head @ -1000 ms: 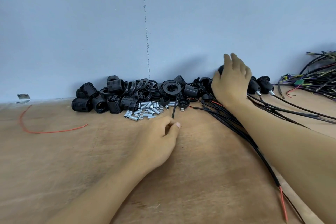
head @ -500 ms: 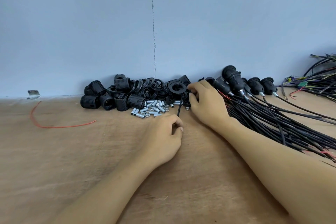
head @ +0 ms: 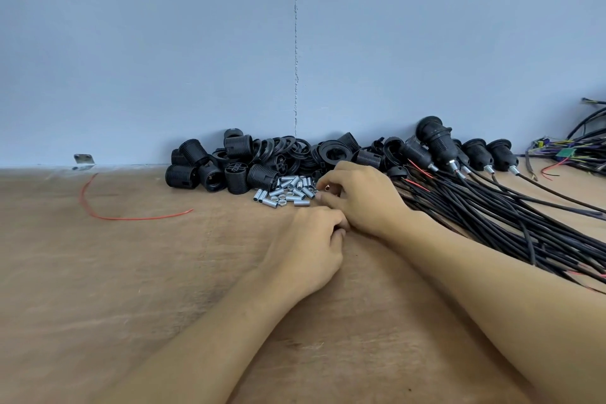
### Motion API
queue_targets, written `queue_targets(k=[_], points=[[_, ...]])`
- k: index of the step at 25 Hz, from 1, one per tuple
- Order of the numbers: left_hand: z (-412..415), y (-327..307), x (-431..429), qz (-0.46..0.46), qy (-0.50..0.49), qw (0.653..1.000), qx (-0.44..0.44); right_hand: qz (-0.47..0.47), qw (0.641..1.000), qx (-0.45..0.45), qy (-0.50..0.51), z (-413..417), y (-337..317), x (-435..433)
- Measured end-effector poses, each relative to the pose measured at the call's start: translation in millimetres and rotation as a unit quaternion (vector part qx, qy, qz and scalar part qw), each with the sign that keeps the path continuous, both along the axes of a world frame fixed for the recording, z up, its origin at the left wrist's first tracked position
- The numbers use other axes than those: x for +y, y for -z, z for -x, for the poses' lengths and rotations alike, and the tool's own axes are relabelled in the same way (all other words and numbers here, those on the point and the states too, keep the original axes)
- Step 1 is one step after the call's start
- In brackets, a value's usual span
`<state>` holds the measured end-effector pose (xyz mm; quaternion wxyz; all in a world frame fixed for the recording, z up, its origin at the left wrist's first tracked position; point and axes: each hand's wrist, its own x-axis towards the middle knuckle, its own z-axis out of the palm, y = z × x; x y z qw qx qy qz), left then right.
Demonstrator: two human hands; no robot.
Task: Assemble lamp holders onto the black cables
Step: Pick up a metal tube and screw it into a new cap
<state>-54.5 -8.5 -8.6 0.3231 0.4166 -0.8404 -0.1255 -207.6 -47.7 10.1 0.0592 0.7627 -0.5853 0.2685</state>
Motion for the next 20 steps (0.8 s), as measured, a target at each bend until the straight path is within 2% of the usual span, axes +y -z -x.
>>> queue_targets(k=[4,9,15,20], points=[[-13,-4,-3,0.003,-0.089,0.996,0.017,-0.012,0.999,0.033,-0.022,-15,-4,-5],[-40,-7,-27,-0.013,-0.234,0.972,0.012,0.011,0.999,0.044,-0.027,-28,1,-7],[-41,-5,-37,-0.012,-0.219,0.975,-0.038,-0.004,0.999,0.038,-0.018,-23,9,-3],[-40,-4,-37,0.001,-0.186,0.982,-0.03,0.002,0.999,0.036,-0.02,-21,7,0]])
